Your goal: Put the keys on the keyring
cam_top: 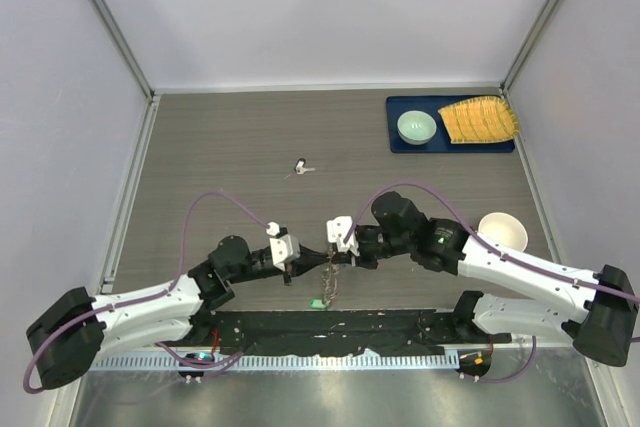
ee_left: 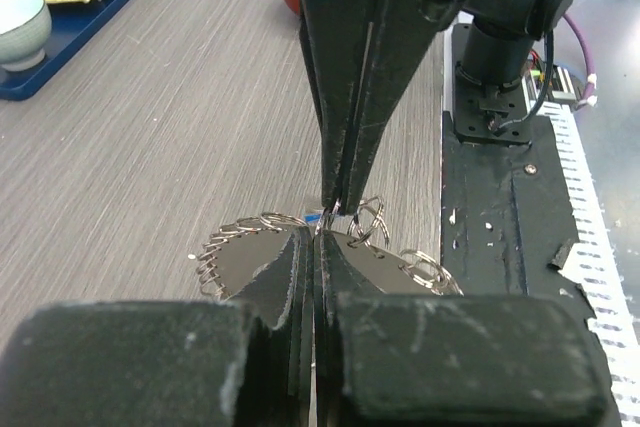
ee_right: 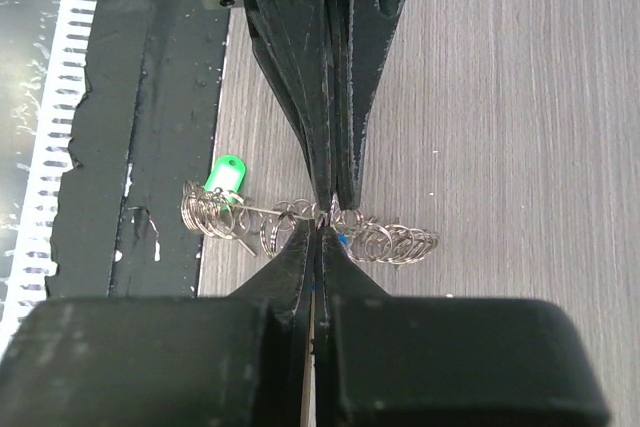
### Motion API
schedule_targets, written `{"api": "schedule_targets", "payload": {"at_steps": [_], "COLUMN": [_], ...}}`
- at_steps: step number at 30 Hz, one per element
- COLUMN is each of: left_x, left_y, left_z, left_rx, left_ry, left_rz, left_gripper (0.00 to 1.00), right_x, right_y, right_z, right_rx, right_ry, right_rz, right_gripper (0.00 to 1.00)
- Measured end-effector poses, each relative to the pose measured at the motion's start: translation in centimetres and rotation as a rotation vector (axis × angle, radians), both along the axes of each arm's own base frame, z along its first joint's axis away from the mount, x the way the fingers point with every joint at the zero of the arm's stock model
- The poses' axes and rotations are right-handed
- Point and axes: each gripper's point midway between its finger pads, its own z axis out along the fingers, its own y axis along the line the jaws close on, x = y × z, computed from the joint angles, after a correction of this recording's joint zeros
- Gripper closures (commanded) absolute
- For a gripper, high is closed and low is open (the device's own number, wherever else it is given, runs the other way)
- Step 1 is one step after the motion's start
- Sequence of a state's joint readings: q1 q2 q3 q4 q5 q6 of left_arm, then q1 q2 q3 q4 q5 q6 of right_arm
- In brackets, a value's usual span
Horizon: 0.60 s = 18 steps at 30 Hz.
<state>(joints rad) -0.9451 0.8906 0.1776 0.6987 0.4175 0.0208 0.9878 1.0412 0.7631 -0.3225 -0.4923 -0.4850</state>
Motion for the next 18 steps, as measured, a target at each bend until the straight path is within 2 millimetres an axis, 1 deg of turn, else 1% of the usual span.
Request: {"api": "schedule_targets", "payload": {"at_steps": [3,7,10,14,18], "left_x": [0.2,0.3,0.4,0.6,0.8], "left_y": [0.2,0.6,1.0,1.5,1.8], "left_z": [0.2,1.1,1.7,2.0,1.9], "left_rx": [-0.014,-0.051,-0.091,-0.150,-0.203], "left_ry": [0.042,0.095,0.124,0.158,0.189], "left_rz": [0.031,0.069,0.098,0.132,0.156], "left_gripper": [1.00,1.00,1.00,1.00,1.00], "right_x": [0.1,0.4,0.7,0.8,0.9], "right_y": [0.0,0.0,0.3,0.8,1.0], "right_z": [-0.1,-0.1,0.3,0.7,0.6], "right_rx": [-0.008,-0.017,0.000,0.022,0.062], "right_ry": [-0.020,-0.038,-0.056,-0.067,-0.065], "right_rz": [-0.008,-0.024,-0.029,-0.034,-0.058], "right_gripper": [0.99,0.99,0.99,0.99,0.99]}}
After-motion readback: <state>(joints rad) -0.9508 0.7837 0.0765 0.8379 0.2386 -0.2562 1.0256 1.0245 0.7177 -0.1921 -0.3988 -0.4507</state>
